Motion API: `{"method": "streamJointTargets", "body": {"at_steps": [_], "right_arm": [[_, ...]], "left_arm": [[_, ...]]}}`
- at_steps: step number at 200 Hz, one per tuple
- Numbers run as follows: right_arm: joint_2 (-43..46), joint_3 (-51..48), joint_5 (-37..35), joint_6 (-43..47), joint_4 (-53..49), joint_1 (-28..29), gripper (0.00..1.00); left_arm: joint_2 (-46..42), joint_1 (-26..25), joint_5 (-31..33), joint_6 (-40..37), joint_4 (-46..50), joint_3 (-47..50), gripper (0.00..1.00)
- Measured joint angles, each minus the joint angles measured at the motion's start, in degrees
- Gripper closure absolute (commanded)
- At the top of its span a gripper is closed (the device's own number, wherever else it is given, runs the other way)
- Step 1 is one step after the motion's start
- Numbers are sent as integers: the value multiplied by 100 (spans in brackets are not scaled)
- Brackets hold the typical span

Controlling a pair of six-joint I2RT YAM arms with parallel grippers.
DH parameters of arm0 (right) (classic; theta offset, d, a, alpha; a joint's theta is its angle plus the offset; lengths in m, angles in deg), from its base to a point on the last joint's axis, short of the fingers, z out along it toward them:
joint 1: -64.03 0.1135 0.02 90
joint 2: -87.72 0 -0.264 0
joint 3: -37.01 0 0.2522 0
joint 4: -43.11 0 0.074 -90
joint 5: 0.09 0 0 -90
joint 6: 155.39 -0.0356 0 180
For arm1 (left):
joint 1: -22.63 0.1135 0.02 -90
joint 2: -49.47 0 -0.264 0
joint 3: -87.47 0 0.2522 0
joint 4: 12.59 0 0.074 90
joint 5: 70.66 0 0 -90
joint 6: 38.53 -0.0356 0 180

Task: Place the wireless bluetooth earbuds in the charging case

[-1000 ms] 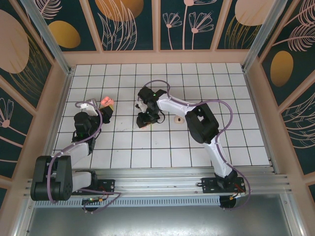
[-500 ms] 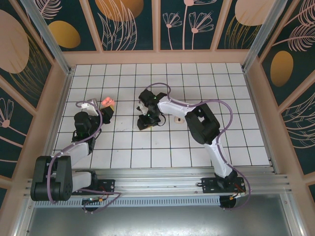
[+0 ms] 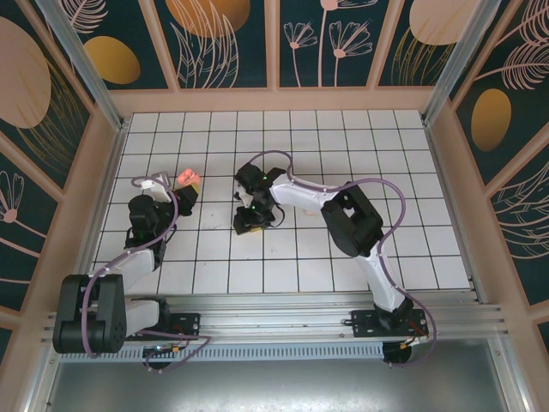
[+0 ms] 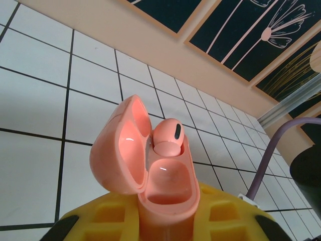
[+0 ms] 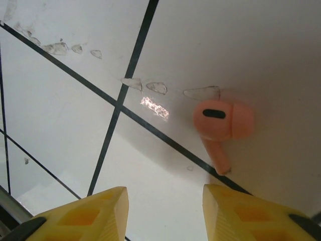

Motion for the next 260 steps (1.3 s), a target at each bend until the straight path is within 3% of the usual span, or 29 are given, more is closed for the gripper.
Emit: {"method": "streamJointTargets", "body": {"at_steps": [79, 145, 260], "right_arm": [[-42, 940, -680, 131, -879, -7, 56], [-710, 1993, -1016, 535, -1327, -28, 56], [-1163, 2111, -1016, 654, -1449, -28, 59]], "left_arm": [[2, 0, -111, 2, -2, 0, 87], [2, 0, -122, 2, 0, 0, 87], [79, 0, -122, 2, -2, 0, 87]]}}
